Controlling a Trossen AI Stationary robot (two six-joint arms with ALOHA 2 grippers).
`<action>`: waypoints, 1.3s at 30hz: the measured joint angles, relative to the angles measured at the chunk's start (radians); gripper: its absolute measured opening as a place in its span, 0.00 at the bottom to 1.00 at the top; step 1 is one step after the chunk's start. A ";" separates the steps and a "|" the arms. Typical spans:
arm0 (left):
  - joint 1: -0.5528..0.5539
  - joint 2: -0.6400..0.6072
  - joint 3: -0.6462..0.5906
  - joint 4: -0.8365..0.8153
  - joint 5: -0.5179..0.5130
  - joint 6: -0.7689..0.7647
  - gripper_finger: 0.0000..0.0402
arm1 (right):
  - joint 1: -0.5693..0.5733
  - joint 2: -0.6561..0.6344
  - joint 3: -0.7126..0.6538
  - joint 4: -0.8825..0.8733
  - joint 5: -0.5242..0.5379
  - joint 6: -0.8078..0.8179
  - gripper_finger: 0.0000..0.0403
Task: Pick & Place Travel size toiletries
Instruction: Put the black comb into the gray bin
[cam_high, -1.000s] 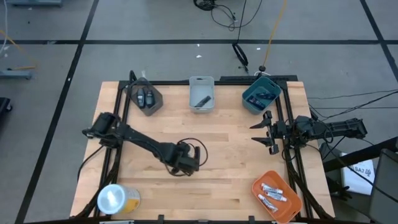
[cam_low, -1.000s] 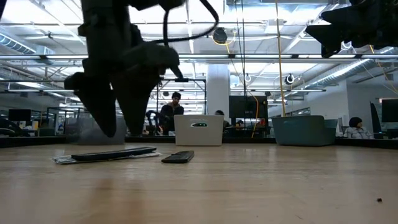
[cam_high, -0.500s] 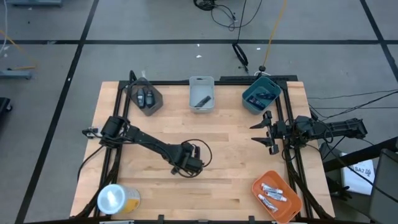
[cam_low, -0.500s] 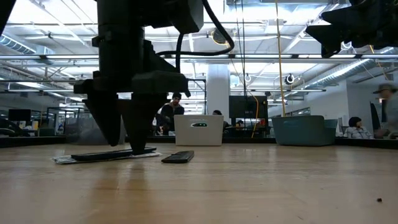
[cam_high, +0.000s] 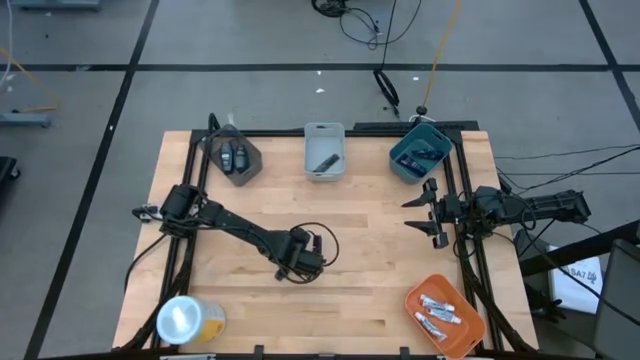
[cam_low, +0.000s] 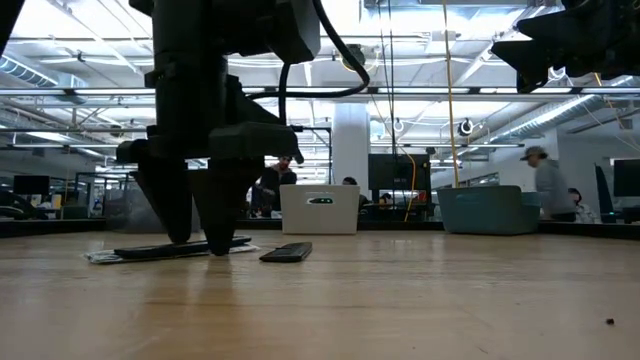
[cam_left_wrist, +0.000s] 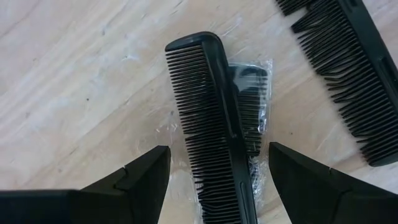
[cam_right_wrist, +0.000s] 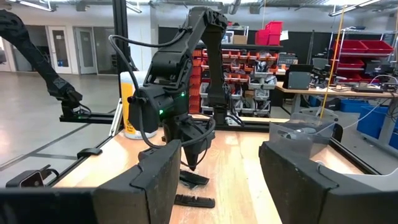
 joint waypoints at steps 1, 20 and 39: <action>0.000 0.000 0.001 0.000 -0.003 0.003 0.67 | 0.000 0.000 0.000 0.000 0.000 0.000 0.52; 0.002 0.004 -0.002 0.012 -0.005 0.075 0.22 | 0.000 0.000 0.000 -0.002 0.000 0.000 0.52; 0.003 -0.045 -0.008 -0.004 -0.015 0.108 0.22 | 0.000 0.000 0.000 -0.002 0.000 0.000 0.52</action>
